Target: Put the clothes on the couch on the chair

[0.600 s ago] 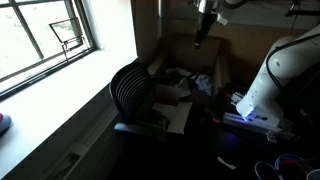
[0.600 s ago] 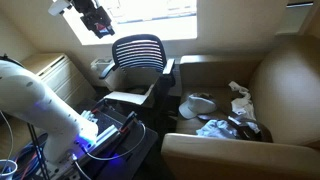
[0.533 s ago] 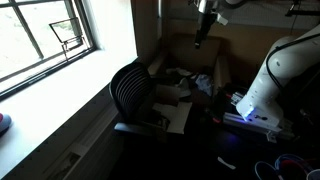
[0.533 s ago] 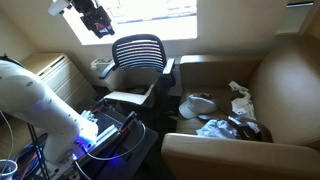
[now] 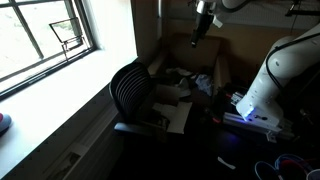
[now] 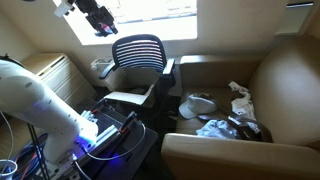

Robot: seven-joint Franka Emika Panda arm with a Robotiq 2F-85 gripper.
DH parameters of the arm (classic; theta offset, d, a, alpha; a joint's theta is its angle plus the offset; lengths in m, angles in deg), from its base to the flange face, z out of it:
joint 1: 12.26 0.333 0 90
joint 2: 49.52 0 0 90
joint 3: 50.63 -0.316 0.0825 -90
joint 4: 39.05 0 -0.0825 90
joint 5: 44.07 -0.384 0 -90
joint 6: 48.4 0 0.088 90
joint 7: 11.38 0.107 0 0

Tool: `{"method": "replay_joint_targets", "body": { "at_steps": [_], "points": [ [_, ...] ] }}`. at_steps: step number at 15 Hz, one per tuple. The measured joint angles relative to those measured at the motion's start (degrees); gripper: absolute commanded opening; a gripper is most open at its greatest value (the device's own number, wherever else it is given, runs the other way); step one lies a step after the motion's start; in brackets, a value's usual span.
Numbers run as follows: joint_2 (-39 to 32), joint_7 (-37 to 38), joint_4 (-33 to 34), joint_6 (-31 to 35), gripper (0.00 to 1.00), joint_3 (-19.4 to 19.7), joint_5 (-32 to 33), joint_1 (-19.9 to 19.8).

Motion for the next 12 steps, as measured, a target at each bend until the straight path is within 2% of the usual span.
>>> {"method": "replay_joint_targets", "body": {
  "at_steps": [8,10,12],
  "points": [
    [-17.8,17.8,0.3,27.1,1.0,3.8,9.3,-17.7],
    [-24.0,25.1,1.6,28.9,1.0,3.4,13.0,-21.0],
    [-29.3,28.8,3.5,26.7,1.0,3.2,13.6,-21.0]
  ]
}}
